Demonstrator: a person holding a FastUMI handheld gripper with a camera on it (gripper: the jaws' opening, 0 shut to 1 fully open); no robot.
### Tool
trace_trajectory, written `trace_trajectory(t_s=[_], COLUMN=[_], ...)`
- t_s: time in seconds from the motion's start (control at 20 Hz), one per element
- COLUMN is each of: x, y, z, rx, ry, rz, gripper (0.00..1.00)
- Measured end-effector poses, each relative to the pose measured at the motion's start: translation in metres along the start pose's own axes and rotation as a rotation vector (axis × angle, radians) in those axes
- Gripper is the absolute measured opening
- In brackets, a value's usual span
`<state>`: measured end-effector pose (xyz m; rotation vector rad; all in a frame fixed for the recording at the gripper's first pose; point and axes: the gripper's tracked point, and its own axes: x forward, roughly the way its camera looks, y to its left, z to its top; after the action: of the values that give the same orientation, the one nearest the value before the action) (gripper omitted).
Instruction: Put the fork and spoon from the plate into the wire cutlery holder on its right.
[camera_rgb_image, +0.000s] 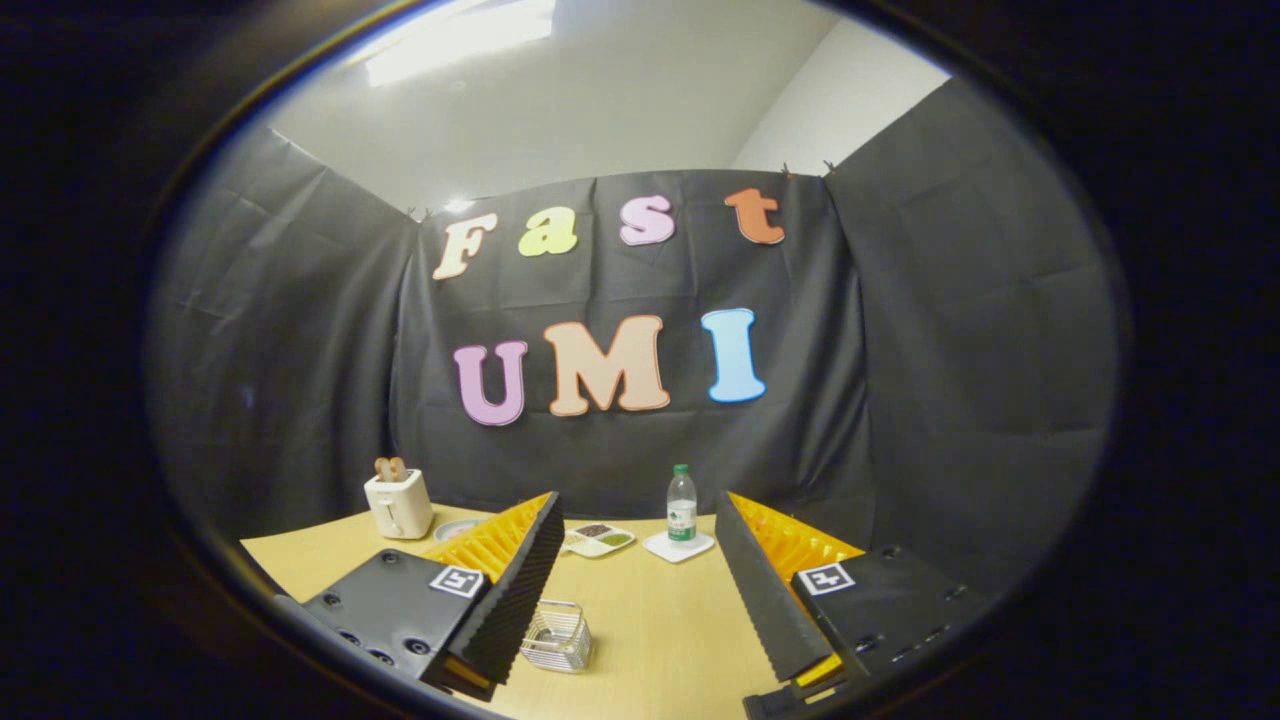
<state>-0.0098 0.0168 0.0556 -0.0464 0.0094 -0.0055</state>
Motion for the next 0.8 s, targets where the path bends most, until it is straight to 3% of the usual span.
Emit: trace_trajectory(t_s=[0.5, 0.8], x=[0.032, 0.052], y=[0.059, 0.134], z=[0.009, -0.040], rx=[-0.104, -0.096], ry=[0.118, 0.329], rz=[0.091, 0.215], gripper=[0.97, 0.97])
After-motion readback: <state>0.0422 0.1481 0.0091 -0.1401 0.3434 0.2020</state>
